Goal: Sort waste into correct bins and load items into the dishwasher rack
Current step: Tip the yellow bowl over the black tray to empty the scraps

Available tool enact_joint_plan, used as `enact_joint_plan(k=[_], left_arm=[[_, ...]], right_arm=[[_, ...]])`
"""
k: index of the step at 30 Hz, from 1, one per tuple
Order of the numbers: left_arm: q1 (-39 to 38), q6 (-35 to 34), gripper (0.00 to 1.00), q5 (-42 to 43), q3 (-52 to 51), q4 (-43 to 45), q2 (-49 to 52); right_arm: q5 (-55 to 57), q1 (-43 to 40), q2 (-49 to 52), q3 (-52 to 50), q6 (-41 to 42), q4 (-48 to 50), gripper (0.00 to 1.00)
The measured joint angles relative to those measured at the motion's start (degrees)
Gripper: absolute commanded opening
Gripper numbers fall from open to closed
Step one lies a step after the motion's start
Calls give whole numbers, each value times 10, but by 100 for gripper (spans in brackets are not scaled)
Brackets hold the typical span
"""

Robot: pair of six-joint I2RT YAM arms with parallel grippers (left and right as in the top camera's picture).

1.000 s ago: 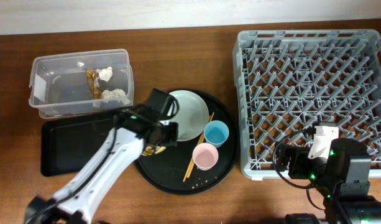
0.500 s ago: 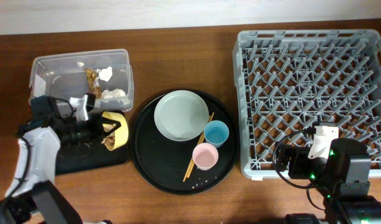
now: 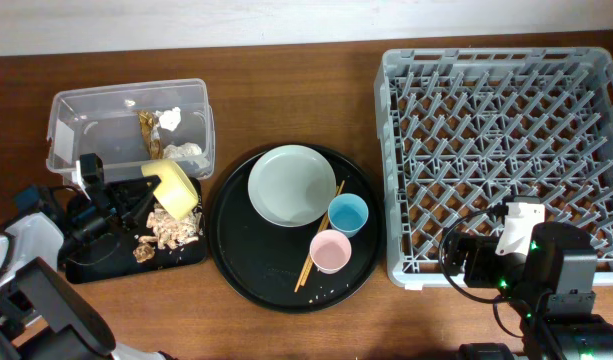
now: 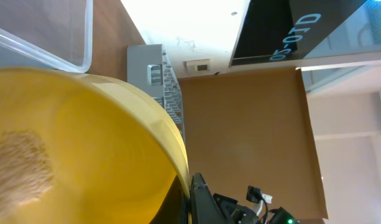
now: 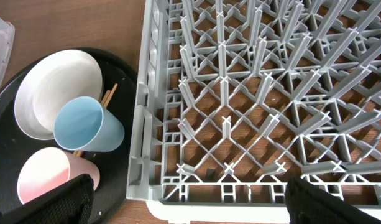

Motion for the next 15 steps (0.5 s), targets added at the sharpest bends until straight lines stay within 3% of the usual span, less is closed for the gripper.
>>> enact_joint_plan(k=[15], left_arm=[[0, 0, 0, -9, 0, 12, 0]], right_arm=[[0, 0, 0, 0, 0, 0, 99]])
